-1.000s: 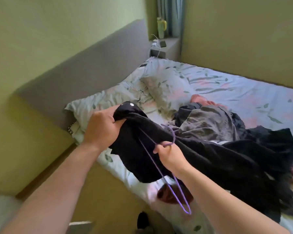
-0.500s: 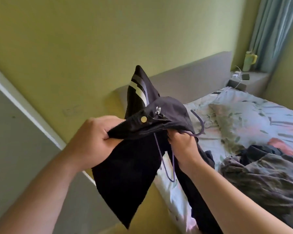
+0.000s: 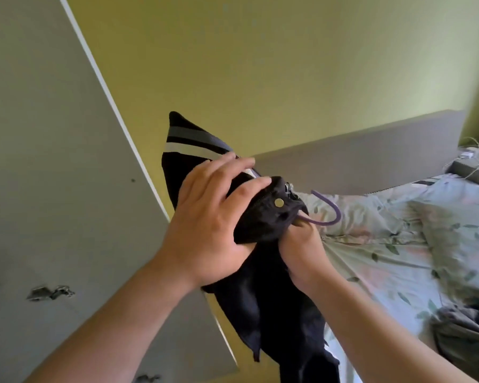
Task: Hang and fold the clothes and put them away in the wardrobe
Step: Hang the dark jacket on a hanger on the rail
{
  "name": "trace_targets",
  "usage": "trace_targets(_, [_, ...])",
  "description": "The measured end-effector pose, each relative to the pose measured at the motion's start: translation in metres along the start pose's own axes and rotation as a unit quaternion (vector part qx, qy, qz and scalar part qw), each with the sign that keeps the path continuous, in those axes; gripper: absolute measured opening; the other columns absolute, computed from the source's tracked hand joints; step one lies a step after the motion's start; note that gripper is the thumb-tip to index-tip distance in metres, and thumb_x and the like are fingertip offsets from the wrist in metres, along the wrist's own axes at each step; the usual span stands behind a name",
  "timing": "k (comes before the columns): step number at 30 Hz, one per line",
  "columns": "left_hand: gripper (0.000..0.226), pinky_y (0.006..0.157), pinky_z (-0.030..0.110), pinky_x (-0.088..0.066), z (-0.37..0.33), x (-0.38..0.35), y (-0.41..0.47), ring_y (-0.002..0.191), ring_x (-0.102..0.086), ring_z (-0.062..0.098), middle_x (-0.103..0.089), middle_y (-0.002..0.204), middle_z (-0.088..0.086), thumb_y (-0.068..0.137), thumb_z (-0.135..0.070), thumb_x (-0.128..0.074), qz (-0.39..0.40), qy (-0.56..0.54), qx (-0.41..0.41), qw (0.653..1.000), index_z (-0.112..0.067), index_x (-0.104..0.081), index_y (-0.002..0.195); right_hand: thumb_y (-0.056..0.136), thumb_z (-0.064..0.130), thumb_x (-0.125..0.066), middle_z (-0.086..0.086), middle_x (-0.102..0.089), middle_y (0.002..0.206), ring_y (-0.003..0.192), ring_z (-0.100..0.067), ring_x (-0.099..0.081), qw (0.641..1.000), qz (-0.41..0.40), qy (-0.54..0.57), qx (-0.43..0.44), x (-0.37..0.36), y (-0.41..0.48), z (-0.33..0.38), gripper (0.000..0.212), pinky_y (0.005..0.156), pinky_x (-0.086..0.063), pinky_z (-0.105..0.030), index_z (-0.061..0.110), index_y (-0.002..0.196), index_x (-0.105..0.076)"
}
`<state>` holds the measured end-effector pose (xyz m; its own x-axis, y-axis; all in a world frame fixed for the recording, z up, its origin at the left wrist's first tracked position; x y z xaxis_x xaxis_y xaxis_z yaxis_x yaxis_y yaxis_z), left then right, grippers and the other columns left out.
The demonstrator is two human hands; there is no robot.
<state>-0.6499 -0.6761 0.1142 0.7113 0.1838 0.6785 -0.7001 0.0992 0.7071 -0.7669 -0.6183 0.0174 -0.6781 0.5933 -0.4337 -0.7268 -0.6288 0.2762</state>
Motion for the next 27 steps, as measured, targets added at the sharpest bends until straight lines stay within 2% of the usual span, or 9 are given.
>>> trace_targets(3, [0.076, 0.121, 0.056, -0.019, 0.008, -0.013, 0.01, 0.148, -0.033, 0.03, -0.049, 0.15, 0.007, 0.073, -0.04, -0.072, 0.077, 0.052, -0.023, 0.995, -0.018, -0.053, 0.143, 0.095, -0.009, -0.046, -0.003, -0.076, 0.111, 0.108, -0.02, -0.071, 0.999, -0.004, -0.032, -0.004, -0.011, 0.001, -0.01, 0.044, 0.093, -0.058, -0.037, 0.022, 0.113, -0.072])
trace_targets(6, [0.073, 0.123, 0.054, -0.018, 0.023, -0.026, 0.014, 0.126, -0.055, 0.024, -0.067, 0.12, -0.001, 0.075, -0.057, -0.051, 0.167, 0.11, -0.014, 0.98, -0.023, -0.054, 0.14, 0.095, 0.0, -0.049, -0.008, -0.076, 0.102, 0.105, -0.03, -0.069, 0.996, -0.019, -0.08, -0.046, -0.015, 0.003, -0.025, 0.037, 0.092, -0.055, -0.051, 0.027, 0.098, -0.074])
trace_targets(8, [0.069, 0.112, 0.046, -0.031, 0.034, -0.036, 0.012, 0.103, -0.061, 0.024, -0.066, 0.099, -0.004, 0.075, -0.063, -0.041, 0.221, 0.113, 0.018, 0.968, -0.027, -0.056, 0.132, 0.095, 0.004, -0.049, -0.017, -0.073, 0.1, 0.103, -0.038, -0.068, 0.992, -0.022, -0.109, -0.059, -0.015, 0.001, -0.032, 0.029, 0.089, -0.054, -0.057, 0.022, 0.094, -0.072])
trace_targets(10, [0.061, 0.095, 0.043, -0.037, 0.041, -0.044, 0.007, 0.092, -0.059, 0.024, -0.064, 0.087, -0.007, 0.075, -0.066, -0.037, 0.241, 0.106, 0.024, 0.964, -0.03, -0.059, 0.12, 0.096, 0.007, -0.05, -0.013, -0.072, 0.09, 0.086, -0.028, -0.068, 0.989, -0.007, -0.14, -0.049, -0.016, -0.001, -0.039, 0.024, 0.077, -0.054, -0.051, 0.021, 0.091, -0.07])
trace_targets(12, [0.054, 0.087, 0.043, -0.038, 0.048, -0.047, -0.001, 0.083, -0.057, 0.022, -0.061, 0.076, -0.009, 0.08, -0.069, -0.037, 0.225, 0.089, 0.008, 0.97, -0.031, -0.065, 0.107, 0.097, 0.011, -0.054, -0.001, -0.066, 0.077, 0.073, -0.012, -0.059, 0.986, 0.038, -0.158, -0.043, -0.018, -0.004, -0.045, 0.021, 0.066, -0.05, -0.032, 0.023, 0.089, -0.069])
trace_targets(15, [0.07, 0.084, 0.042, -0.039, 0.066, -0.047, -0.014, 0.075, -0.056, 0.022, -0.059, 0.068, -0.008, 0.084, -0.086, -0.032, 0.181, 0.069, 0.013, 0.981, -0.03, -0.073, 0.094, 0.076, -0.001, -0.062, 0.001, -0.063, 0.08, 0.071, -0.011, -0.059, 0.984, 0.116, -0.103, -0.092, -0.014, -0.008, -0.057, 0.037, 0.057, -0.043, -0.017, 0.033, 0.09, -0.068])
trace_targets(18, [0.08, 0.083, 0.039, -0.036, 0.078, -0.047, -0.025, 0.072, -0.054, 0.021, -0.056, 0.063, -0.007, 0.08, -0.092, -0.027, 0.162, 0.061, 0.038, 0.984, -0.028, -0.075, 0.081, 0.057, -0.001, -0.049, -0.003, -0.065, 0.087, 0.075, -0.015, -0.062, 0.974, 0.097, -0.102, -0.178, 0.003, -0.009, -0.076, 0.054, 0.05, -0.04, -0.022, 0.021, 0.104, -0.066])
trace_targets(22, [0.068, 0.081, 0.036, -0.032, 0.08, -0.041, -0.039, 0.064, -0.047, 0.018, -0.047, 0.054, -0.009, 0.08, -0.083, -0.043, 0.124, 0.067, 0.072, 0.987, -0.022, -0.065, 0.058, 0.085, 0.004, -0.052, -0.002, -0.068, 0.084, 0.085, -0.021, -0.064, 0.941, 0.046, -0.139, -0.305, 0.017, -0.022, -0.114, 0.024, 0.054, -0.046, -0.026, 0.014, 0.098, -0.07])
trace_targets(27, [0.061, 0.079, 0.035, -0.029, 0.087, -0.017, -0.05, 0.061, -0.044, 0.02, -0.039, 0.049, -0.008, 0.078, -0.073, -0.05, 0.08, 0.088, 0.102, 0.988, -0.019, -0.05, 0.048, 0.087, 0.003, -0.061, -0.015, -0.056, 0.093, 0.08, -0.025, -0.052, 0.835, 0.117, -0.341, -0.416, 0.026, -0.048, -0.173, 0.041, 0.067, -0.047, -0.033, 0.012, 0.126, -0.056])
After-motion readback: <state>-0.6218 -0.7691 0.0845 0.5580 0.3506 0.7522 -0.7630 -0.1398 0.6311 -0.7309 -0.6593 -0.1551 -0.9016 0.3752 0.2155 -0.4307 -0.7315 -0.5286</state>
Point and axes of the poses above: each hand's wrist, its own y-axis towards the middle knuckle, its own x-axis out of the back of the hand, z = x × y, the point moved 6 cm from there along y, towards the middle knuckle
